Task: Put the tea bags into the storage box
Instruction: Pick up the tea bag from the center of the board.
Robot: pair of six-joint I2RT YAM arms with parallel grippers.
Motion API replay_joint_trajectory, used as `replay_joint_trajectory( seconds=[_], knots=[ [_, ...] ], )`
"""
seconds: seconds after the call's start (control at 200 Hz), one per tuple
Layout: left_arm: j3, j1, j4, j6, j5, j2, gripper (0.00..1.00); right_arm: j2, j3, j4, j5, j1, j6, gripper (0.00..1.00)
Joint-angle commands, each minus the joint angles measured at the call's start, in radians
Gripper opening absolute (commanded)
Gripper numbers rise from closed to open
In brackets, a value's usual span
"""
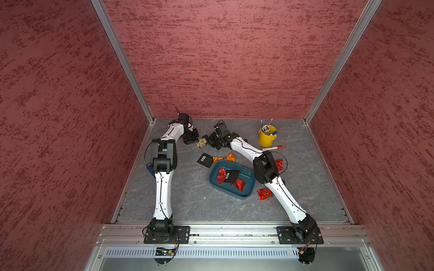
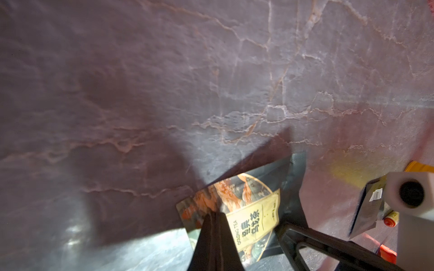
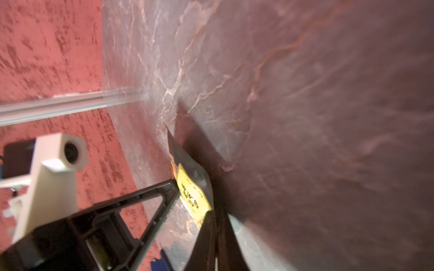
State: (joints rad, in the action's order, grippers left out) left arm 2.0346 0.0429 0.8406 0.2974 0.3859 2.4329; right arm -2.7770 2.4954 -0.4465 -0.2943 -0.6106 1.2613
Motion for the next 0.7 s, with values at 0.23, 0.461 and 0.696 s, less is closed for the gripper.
replay_joint_trajectory(
  seconds=[0.23, 0.461, 0.696],
  knots=[
    [0.008, 0.009, 0.074, -0.037, 0.008, -0.047, 0.00, 0.051, 0.018, 0.035, -0.008, 0.005, -0.063, 0.00],
    [-0.018, -0.006, 0.109, -0.030, -0.013, -0.231, 0.00, 0.272, -0.013, -0.004, 0.044, 0.005, -0.161, 0.00],
    [-0.200, -0.002, 0.093, -0.005, -0.010, -0.426, 0.00, 0.623, -0.383, -0.073, 0.024, -0.012, -0.304, 0.00]
  ],
)
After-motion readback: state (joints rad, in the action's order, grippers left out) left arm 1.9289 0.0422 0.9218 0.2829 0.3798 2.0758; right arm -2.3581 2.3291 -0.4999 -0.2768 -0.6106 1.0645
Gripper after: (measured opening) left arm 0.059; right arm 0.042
